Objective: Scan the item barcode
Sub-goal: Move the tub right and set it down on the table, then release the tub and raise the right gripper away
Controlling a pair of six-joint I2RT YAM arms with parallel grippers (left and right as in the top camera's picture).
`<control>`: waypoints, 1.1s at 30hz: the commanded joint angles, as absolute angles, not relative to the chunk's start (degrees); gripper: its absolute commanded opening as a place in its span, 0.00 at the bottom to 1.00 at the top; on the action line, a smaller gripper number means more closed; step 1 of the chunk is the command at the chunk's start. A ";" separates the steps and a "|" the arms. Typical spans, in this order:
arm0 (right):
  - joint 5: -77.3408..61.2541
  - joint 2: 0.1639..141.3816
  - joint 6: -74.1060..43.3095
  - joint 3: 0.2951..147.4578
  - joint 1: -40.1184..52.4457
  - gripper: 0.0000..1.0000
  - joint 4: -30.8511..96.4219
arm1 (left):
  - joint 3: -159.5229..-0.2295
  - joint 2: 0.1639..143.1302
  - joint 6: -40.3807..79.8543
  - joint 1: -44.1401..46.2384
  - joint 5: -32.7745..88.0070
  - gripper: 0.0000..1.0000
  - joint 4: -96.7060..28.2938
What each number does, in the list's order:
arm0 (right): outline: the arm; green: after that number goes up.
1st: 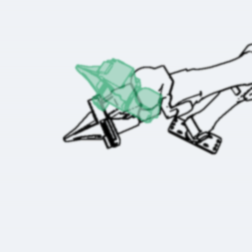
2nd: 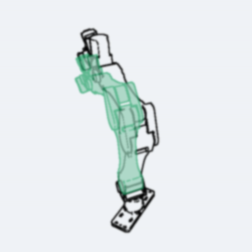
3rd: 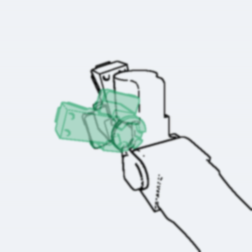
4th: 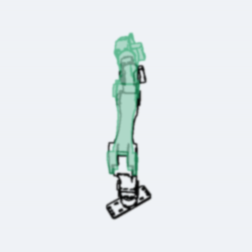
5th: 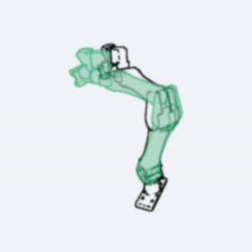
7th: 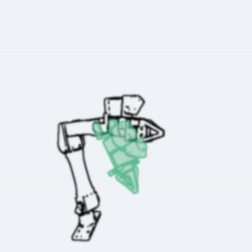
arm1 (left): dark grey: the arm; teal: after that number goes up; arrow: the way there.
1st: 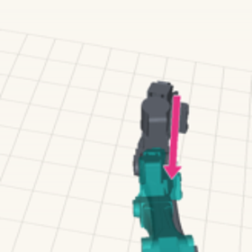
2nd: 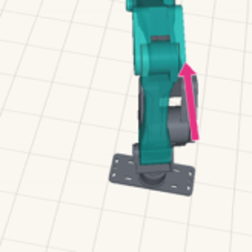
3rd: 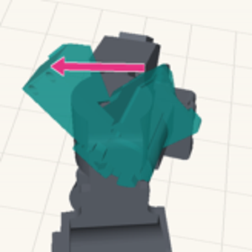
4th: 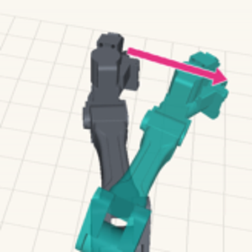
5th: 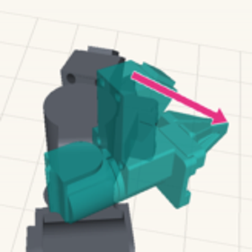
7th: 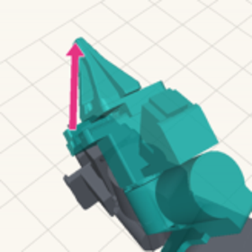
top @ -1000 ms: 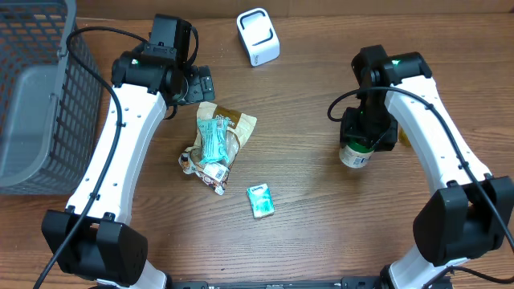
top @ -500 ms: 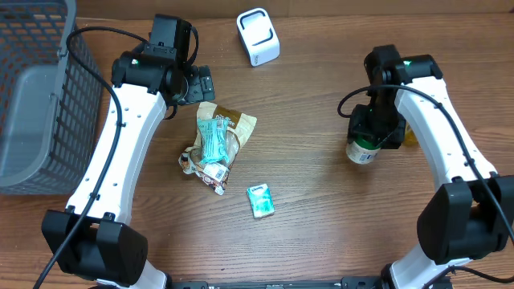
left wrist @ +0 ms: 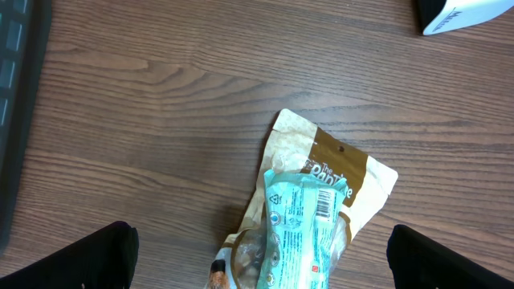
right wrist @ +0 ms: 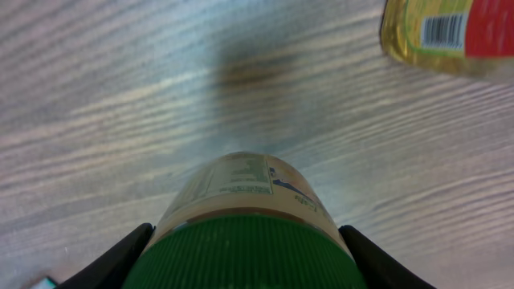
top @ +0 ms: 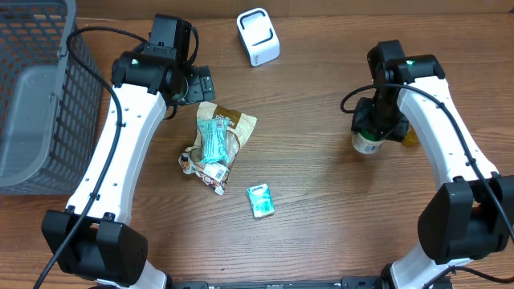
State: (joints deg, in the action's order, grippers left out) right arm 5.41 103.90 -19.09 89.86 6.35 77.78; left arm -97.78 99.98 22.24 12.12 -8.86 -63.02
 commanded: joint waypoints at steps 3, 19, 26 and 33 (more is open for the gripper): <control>7.77 103.00 -19.97 85.65 5.69 0.09 72.53 | -98.74 99.31 21.39 12.40 -9.41 1.00 -63.00; 8.95 103.00 -19.77 72.79 2.22 1.00 56.66 | -98.74 99.31 21.39 12.40 -9.41 1.00 -63.00; 7.70 102.87 -19.77 78.63 2.22 1.00 62.98 | -98.74 99.31 21.39 12.40 -9.41 1.00 -63.00; 6.98 102.87 -19.75 94.08 2.24 1.00 73.17 | -98.74 99.31 21.39 12.40 -9.41 1.00 -63.00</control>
State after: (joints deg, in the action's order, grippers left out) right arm 7.38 103.90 -19.49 87.96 2.33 71.57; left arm -97.78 99.98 22.24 12.12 -8.84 -63.05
